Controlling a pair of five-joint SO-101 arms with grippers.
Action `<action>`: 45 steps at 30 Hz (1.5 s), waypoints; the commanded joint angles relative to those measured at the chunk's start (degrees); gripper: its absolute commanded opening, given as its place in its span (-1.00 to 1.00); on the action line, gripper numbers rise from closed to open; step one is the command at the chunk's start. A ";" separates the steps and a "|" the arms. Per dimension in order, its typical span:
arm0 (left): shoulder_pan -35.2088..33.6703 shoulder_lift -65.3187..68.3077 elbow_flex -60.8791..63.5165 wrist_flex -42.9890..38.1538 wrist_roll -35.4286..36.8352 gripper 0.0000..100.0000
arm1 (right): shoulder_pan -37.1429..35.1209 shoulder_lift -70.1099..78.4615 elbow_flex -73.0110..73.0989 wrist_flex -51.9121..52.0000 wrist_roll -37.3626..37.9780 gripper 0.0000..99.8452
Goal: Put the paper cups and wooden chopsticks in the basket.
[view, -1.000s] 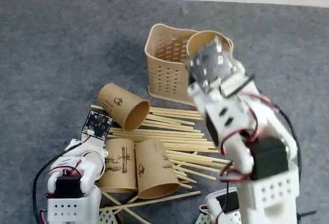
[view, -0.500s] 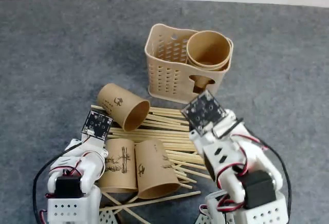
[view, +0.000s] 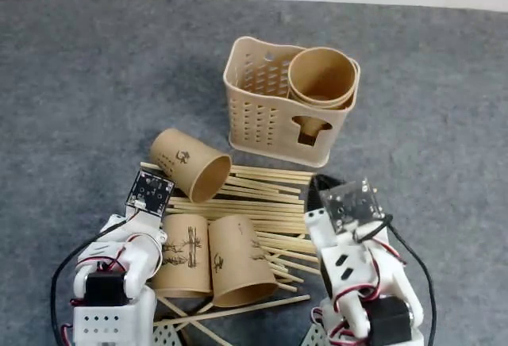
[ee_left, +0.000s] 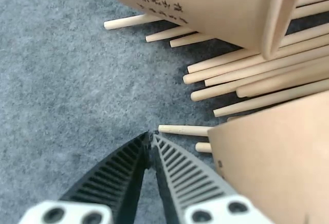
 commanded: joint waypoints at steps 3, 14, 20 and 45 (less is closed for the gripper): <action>-0.48 -0.22 -1.71 -1.05 -0.35 -0.99 | 1.27 -1.19 2.68 -1.36 -8.18 -0.99; -6.73 0.13 -17.01 -0.62 -0.26 -0.88 | 12.62 -1.19 20.09 -18.86 -17.67 -0.99; -6.29 0.31 -23.43 1.05 -1.93 -0.69 | 12.70 -1.19 20.09 -18.86 -17.49 -0.99; 17.01 44.62 -41.36 -6.68 6.42 -0.60 | 12.44 -1.19 20.26 -18.86 -17.32 -0.98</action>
